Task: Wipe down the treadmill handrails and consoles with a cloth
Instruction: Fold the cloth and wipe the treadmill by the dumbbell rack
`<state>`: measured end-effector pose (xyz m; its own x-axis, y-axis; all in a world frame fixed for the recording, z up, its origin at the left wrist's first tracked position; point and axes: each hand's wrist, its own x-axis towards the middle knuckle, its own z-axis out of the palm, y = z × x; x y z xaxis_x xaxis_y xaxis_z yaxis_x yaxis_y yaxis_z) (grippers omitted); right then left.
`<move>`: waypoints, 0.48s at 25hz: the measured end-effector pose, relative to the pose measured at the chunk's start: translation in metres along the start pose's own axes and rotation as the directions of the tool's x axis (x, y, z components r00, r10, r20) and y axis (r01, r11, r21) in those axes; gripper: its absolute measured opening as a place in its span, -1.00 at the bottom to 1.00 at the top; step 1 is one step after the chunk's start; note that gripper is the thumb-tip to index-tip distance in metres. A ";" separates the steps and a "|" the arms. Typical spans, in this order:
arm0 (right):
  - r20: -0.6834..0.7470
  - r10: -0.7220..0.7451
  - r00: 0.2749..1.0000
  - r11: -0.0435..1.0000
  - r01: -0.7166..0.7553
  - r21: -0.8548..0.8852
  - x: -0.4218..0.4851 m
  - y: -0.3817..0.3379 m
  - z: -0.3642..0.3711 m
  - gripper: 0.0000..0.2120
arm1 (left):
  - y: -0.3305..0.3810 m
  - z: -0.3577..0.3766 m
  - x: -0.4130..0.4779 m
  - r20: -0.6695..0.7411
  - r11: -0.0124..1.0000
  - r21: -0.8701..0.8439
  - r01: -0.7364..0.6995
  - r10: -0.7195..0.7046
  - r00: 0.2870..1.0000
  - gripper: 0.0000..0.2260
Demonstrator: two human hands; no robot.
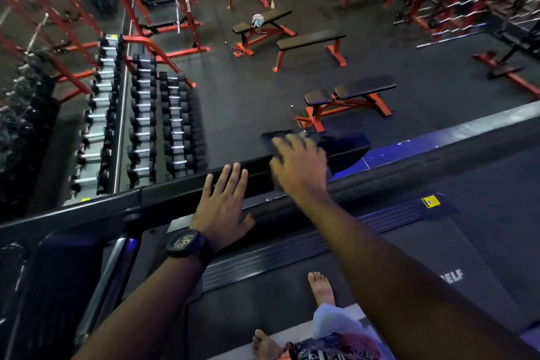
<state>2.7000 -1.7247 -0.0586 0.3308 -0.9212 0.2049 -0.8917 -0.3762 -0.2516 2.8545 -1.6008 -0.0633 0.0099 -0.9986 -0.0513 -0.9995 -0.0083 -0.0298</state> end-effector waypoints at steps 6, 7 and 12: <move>0.046 -0.202 0.978 0.979 0.203 -0.019 -0.011 0.002 0.007 -0.49 | 0.001 0.001 -0.004 0.004 1.000 -0.013 0.005 -0.005 1.000 -0.12; 0.009 -0.020 1.000 1.000 0.020 -0.002 0.001 0.015 0.002 -0.50 | 0.001 -0.001 -0.003 0.001 1.000 -0.015 -0.001 0.001 1.000 -0.12; 0.000 -0.070 0.998 0.997 0.070 -0.017 -0.018 -0.008 0.006 -0.52 | 0.002 -0.002 -0.003 0.027 1.000 -0.024 -0.011 0.012 1.000 -0.11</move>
<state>2.7029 -1.7063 -0.0660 0.3923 -0.8926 0.2220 -0.8716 -0.4379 -0.2202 2.8529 -1.5981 -0.0617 -0.0014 -0.9969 -0.0784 -1.0000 0.0018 -0.0053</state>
